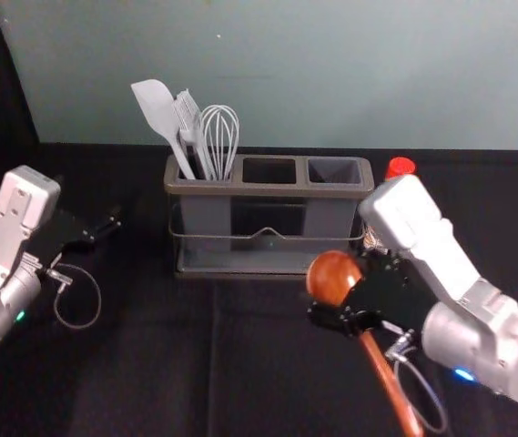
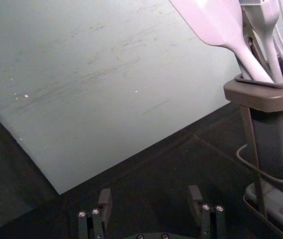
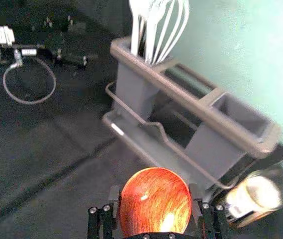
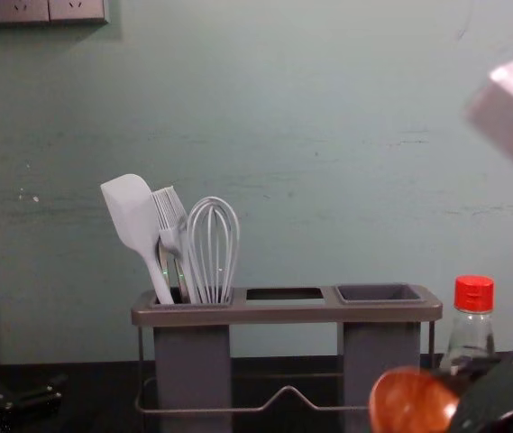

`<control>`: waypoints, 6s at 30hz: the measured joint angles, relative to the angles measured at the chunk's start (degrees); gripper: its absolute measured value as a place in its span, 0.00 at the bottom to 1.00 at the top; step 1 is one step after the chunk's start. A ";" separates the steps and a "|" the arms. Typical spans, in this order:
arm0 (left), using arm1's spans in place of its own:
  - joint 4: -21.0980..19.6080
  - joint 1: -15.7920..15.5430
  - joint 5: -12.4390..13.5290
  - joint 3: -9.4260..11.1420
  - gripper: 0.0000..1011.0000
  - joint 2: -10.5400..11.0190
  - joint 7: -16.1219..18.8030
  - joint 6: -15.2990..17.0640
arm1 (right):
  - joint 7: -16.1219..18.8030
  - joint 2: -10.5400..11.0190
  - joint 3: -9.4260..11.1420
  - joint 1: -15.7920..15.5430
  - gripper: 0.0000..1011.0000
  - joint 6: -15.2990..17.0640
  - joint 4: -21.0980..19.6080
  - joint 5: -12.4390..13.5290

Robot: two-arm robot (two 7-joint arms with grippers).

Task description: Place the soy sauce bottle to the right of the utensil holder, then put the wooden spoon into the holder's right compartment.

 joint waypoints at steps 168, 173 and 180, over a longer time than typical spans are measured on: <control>0.00 0.00 0.00 0.00 0.99 0.00 0.00 0.00 | -9.16 -15.08 3.17 21.77 0.83 -73.78 48.97 3.15; 0.00 0.00 0.00 0.00 0.99 0.00 0.00 0.00 | -9.24 -15.00 3.21 21.44 0.88 -73.37 48.50 3.08; 0.00 0.00 0.00 0.00 0.99 0.00 0.00 0.00 | -9.69 -14.91 3.39 21.02 0.99 -72.80 46.74 3.06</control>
